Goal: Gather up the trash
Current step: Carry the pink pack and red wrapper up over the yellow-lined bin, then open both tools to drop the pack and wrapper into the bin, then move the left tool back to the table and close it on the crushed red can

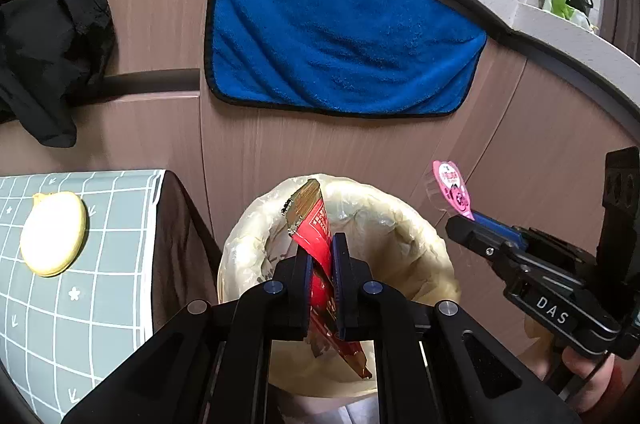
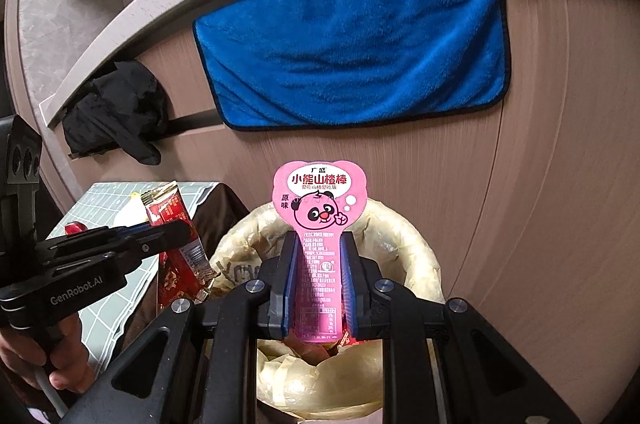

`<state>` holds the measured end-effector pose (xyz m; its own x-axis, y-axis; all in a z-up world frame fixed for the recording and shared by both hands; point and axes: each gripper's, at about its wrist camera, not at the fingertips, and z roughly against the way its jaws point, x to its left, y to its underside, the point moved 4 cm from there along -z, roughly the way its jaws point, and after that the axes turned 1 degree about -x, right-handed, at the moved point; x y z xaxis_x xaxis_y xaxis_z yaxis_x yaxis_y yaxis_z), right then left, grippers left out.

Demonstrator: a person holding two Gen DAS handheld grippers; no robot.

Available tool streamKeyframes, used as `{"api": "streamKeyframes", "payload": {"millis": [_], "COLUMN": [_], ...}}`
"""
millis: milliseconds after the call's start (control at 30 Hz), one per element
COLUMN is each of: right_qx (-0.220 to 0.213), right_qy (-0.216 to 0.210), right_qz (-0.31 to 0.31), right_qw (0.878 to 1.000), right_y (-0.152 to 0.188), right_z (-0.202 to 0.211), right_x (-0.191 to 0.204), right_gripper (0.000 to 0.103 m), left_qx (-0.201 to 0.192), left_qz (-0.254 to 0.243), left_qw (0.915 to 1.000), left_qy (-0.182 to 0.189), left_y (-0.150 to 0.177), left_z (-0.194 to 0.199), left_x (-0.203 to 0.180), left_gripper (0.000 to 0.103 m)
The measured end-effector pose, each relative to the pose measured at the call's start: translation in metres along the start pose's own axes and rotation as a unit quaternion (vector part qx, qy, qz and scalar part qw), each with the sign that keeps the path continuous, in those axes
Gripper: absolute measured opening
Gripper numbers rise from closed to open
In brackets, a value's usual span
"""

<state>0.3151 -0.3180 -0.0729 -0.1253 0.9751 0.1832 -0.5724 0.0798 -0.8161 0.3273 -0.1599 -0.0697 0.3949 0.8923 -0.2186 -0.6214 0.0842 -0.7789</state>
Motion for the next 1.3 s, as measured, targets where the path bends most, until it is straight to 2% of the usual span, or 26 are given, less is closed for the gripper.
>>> {"api": "streamKeyframes", "payload": {"millis": [567, 667, 767, 900, 1100, 1300], "right_qx": [0.016, 0.019, 0.025, 0.026, 0.020, 0.010], "right_qy": [-0.007, -0.011, -0.004, 0.004, 0.014, 0.002], "right_qz": [-0.013, -0.022, -0.027, -0.032, -0.029, -0.013], "right_qw": [1.000, 1.000, 0.999, 0.999, 0.999, 1.000], "right_y": [0.003, 0.004, 0.006, 0.007, 0.002, -0.007], "right_z": [-0.016, -0.019, -0.021, -0.019, -0.009, -0.001], "right_x": [-0.007, -0.010, -0.011, -0.013, -0.007, 0.019], "right_gripper": [0.019, 0.021, 0.034, 0.034, 0.034, 0.034], "left_qx": [0.023, 0.030, 0.041, 0.021, 0.010, -0.008], "left_qz": [0.007, 0.015, 0.031, 0.032, 0.024, 0.035], "left_qw": [0.9994, 0.9986, 0.9967, 0.9983, 0.9996, 0.9989], "left_qy": [0.025, 0.041, 0.064, 0.044, 0.012, -0.031], "left_y": [-0.008, -0.007, -0.008, -0.015, -0.022, -0.017], "left_z": [-0.020, -0.024, -0.026, -0.018, 0.003, 0.044], "left_x": [-0.001, 0.000, 0.003, 0.008, 0.026, 0.065], "left_gripper": [0.010, 0.014, 0.029, 0.038, 0.041, 0.041]}}
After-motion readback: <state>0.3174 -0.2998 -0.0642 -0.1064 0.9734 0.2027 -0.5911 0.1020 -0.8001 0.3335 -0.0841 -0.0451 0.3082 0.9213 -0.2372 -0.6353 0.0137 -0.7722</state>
